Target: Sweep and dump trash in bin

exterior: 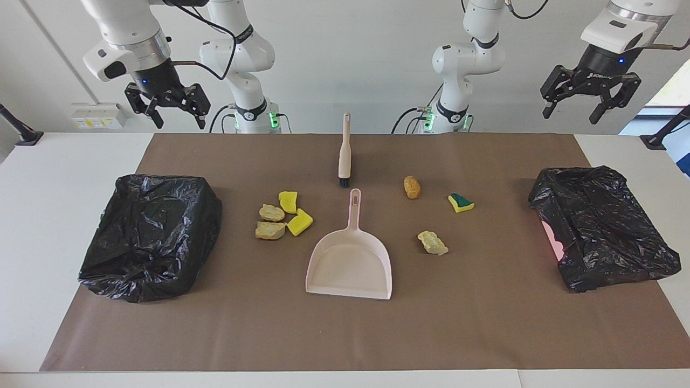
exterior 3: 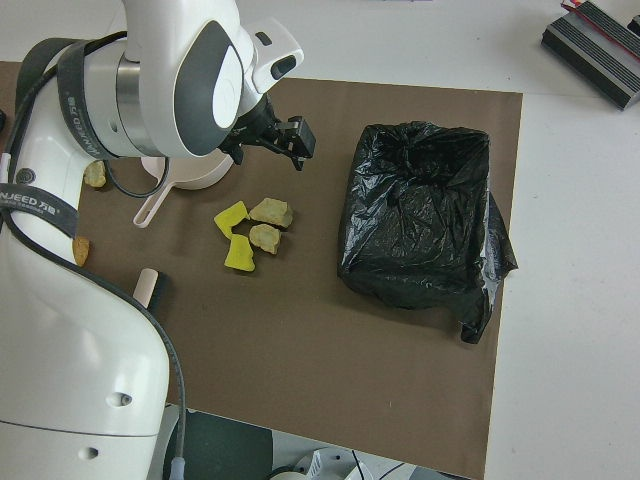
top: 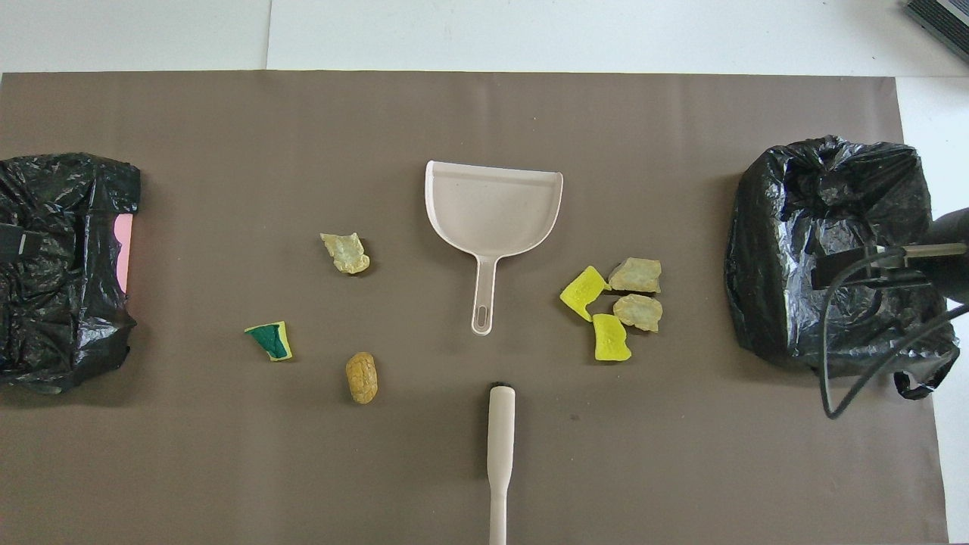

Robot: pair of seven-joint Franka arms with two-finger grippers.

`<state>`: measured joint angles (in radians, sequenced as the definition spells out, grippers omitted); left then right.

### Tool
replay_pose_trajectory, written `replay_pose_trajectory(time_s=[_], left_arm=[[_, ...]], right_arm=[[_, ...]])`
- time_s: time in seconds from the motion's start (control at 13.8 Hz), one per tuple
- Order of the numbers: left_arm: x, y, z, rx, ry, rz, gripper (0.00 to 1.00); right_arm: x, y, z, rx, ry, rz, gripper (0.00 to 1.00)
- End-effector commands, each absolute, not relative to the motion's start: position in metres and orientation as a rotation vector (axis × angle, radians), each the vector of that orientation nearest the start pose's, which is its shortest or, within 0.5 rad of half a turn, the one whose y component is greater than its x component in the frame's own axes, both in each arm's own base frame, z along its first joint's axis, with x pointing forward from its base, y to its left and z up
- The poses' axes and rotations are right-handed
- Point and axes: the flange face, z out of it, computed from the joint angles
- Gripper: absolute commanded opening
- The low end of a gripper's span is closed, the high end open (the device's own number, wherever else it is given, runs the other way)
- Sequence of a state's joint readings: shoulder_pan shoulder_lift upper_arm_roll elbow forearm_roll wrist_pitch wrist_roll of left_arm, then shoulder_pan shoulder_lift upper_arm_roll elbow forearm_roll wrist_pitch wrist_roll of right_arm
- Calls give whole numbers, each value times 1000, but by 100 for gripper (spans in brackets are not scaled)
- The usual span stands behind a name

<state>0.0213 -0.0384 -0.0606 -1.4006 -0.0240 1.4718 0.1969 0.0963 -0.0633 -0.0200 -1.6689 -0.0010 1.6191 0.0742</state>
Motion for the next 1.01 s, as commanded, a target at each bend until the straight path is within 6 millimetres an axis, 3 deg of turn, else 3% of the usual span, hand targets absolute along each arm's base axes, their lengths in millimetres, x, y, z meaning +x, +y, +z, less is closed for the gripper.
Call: replay_pose_trajectory(time_s=[0.0,0.22,0.51,0.72,0.87,0.94], left_arm=[[521,-20,717,-3114,370,-159,100],[521,-20,717,-3114,370,-159,100],[521,-22,717,-3114,372,-159,100],[522,-22,717,-3113,370,-168,100],[521,-22,717,-3116,361,-166,100],[522,-23,717,-3115,366,-169,100]], right_arm=[[558,57,587,-3123,-2,-26,100],[589,103,538,-3122,24,-48,100],[615,186,461,-3099,206,-77,100],[612,264,428,-3088,234,-69,100],[608,295,405,-3092,334,-46,100],[601,324,389,-3081,333,-59,100]])
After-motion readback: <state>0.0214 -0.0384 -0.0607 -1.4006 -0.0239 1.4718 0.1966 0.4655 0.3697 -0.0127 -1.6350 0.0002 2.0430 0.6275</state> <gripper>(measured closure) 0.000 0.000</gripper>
